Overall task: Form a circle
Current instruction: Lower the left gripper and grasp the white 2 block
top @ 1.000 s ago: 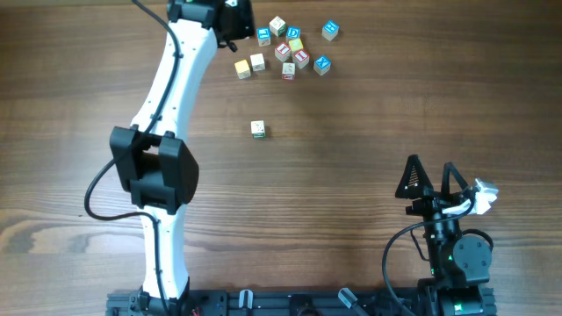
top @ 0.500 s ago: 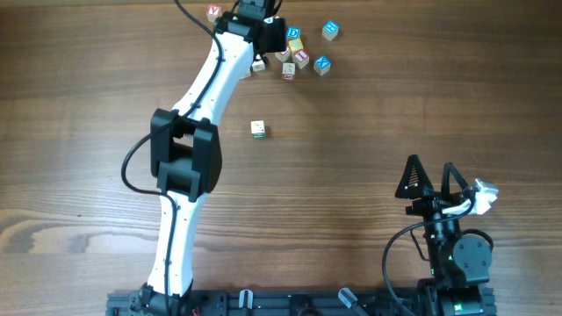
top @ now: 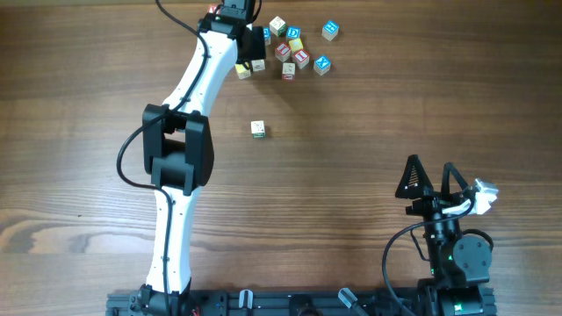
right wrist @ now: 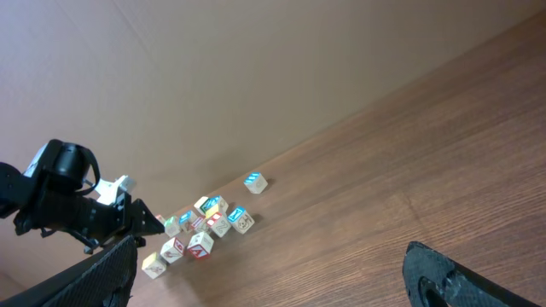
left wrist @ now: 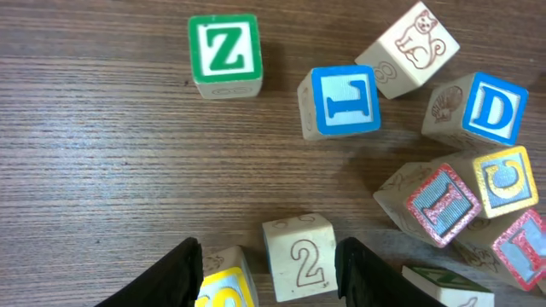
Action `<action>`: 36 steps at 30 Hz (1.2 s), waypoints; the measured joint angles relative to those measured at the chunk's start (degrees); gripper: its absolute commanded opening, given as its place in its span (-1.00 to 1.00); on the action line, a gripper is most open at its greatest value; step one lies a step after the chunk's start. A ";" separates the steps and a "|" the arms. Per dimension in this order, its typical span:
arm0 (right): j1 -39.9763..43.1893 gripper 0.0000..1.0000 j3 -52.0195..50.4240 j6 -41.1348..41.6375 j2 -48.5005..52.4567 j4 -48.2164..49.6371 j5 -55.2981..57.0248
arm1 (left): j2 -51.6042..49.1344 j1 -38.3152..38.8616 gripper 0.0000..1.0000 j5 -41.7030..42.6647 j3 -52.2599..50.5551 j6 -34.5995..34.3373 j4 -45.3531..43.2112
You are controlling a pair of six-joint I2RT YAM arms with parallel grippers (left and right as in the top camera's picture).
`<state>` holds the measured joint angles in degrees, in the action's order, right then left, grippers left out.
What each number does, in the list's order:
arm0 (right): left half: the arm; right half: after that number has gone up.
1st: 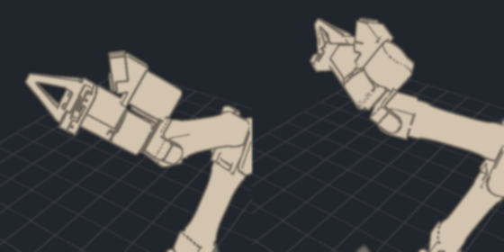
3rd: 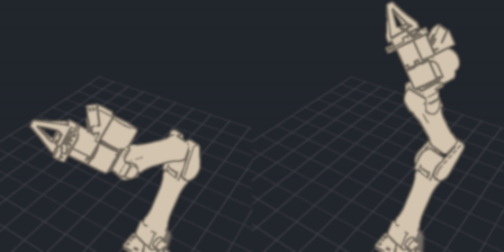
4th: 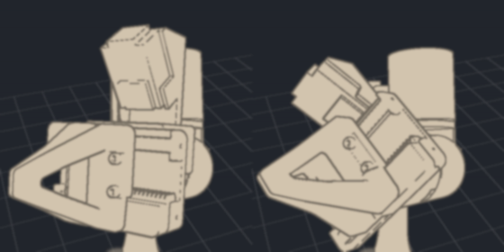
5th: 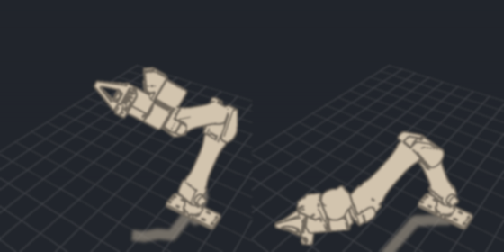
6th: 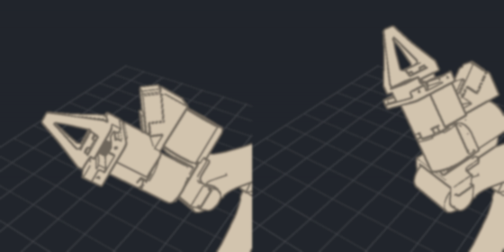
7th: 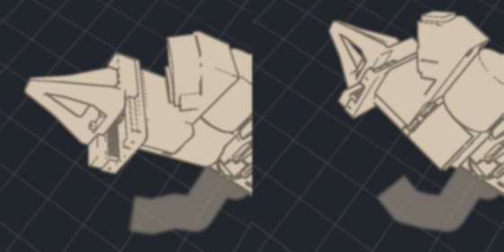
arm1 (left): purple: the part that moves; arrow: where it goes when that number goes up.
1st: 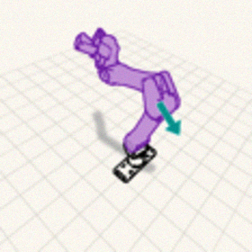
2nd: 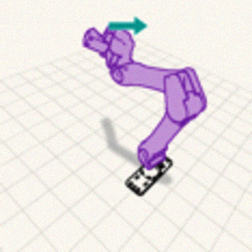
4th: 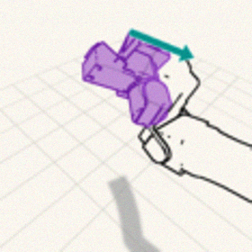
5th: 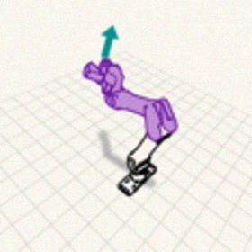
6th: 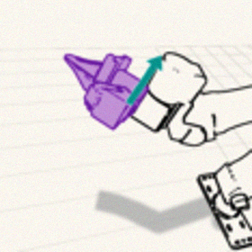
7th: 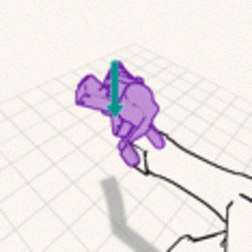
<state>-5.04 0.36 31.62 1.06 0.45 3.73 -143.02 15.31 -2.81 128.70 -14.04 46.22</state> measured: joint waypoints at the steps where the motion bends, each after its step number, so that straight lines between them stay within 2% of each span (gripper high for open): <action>1: 0.00 0.99 0.00 0.00 0.00 0.00 0.00 | -0.02 0.00 0.00 0.61 0.00 0.00 0.02; 5: 0.00 0.99 0.00 0.00 0.00 0.00 0.00 | -0.02 0.00 -0.01 3.48 0.00 -0.04 0.42; 9: 0.00 1.00 0.00 0.00 0.00 0.00 0.00 | -0.02 0.04 -0.02 5.57 0.00 -0.68 4.57; 17: 0.00 0.99 0.00 0.00 0.00 0.00 0.00 | -0.02 0.04 0.01 4.50 0.02 -1.09 6.58; 18: 0.00 0.99 0.00 0.00 0.00 0.00 0.00 | -0.02 0.04 -0.11 4.04 0.00 -1.11 6.58; 19: 0.00 0.99 0.00 0.00 0.00 0.00 0.00 | -0.02 0.04 -0.48 3.04 0.00 -1.27 6.64; 22: 0.00 1.00 0.00 0.00 0.00 0.00 0.00 | -0.02 0.04 -0.62 2.27 0.00 -1.70 6.75; 26: 0.00 0.99 0.00 0.00 0.00 0.00 0.00 | -0.02 0.04 -0.89 5.84 0.00 -1.33 7.41; 31: 0.00 1.00 0.00 0.00 0.00 0.00 0.00 | -0.02 0.04 -0.92 8.17 0.02 -1.29 10.51; 36: 0.00 1.00 0.00 0.00 0.00 0.00 0.00 | -0.28 0.04 -0.79 4.98 -0.31 -1.33 9.86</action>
<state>-5.04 0.36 31.62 1.06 0.45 3.73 -143.31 15.35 2.17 128.40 -15.38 56.07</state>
